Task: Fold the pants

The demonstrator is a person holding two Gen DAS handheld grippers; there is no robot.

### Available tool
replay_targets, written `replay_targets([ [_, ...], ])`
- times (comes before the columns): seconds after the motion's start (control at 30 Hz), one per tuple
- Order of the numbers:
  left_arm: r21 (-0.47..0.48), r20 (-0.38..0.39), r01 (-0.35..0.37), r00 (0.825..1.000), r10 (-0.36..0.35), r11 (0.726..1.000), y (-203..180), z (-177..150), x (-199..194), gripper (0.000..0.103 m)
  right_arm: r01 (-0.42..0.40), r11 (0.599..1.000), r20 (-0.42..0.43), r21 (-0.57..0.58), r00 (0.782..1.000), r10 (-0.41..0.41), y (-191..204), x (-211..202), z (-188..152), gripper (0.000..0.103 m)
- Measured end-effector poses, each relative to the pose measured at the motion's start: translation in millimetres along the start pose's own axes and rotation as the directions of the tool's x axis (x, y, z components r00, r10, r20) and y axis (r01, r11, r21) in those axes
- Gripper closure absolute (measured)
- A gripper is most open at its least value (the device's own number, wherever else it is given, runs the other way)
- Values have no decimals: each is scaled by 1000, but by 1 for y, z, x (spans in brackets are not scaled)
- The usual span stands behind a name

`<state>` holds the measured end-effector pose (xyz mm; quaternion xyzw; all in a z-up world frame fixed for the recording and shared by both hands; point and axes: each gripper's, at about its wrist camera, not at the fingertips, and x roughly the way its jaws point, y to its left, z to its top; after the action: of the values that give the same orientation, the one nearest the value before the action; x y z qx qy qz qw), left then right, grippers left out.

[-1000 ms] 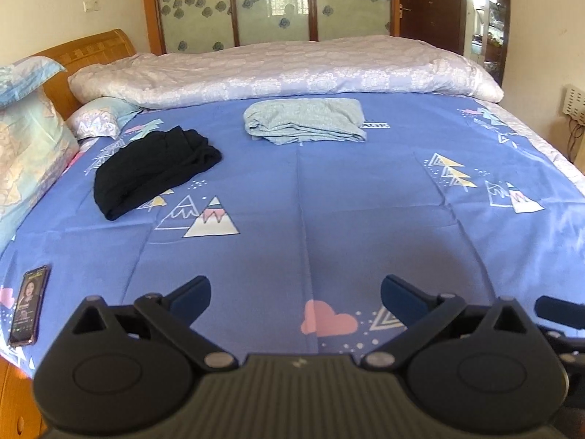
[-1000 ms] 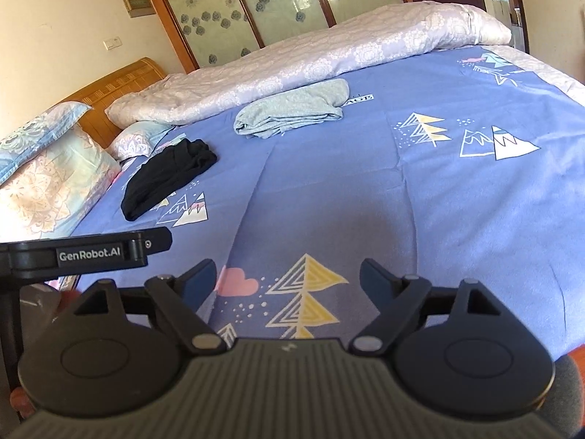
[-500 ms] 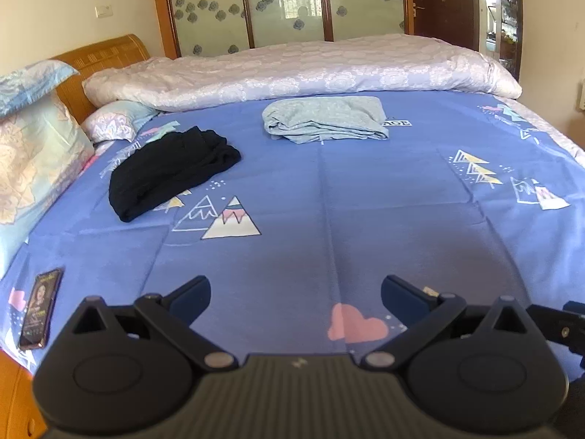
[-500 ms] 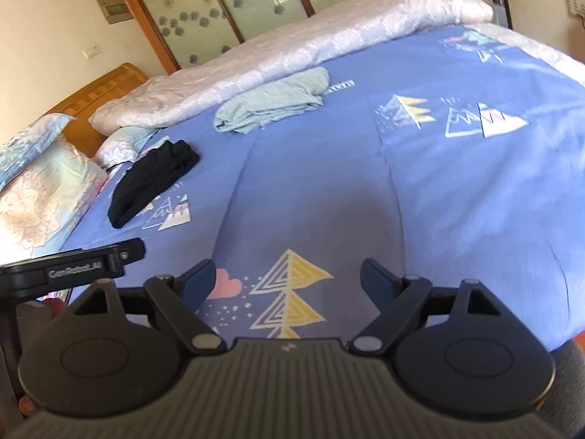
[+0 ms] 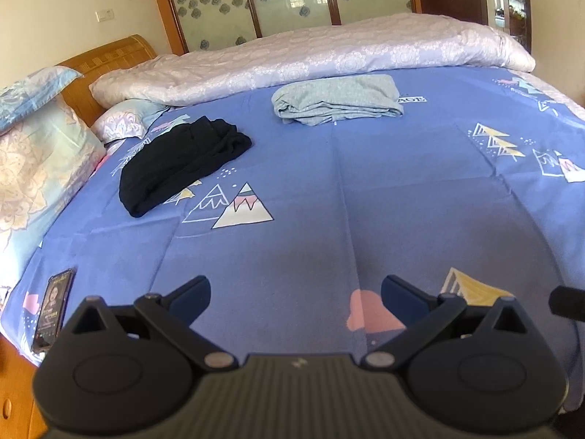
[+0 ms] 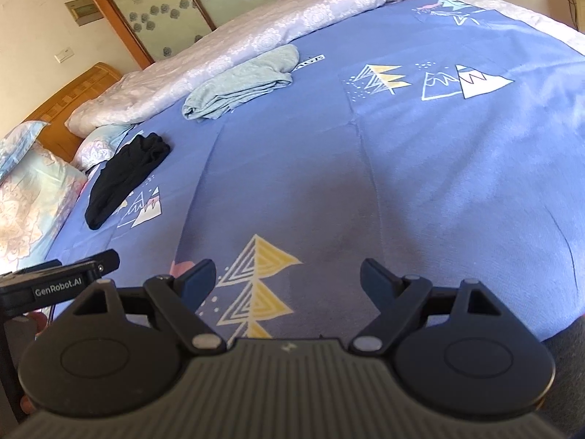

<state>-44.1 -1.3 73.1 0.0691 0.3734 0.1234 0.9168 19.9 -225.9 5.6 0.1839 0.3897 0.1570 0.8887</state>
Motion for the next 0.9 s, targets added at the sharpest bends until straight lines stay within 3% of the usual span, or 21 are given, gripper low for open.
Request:
replay_targets([
  [0.9,15,2,-18,1000,18,1000,5,-1,2,0,10,1000,-7,-26,1000,-10,1,2,2,15],
])
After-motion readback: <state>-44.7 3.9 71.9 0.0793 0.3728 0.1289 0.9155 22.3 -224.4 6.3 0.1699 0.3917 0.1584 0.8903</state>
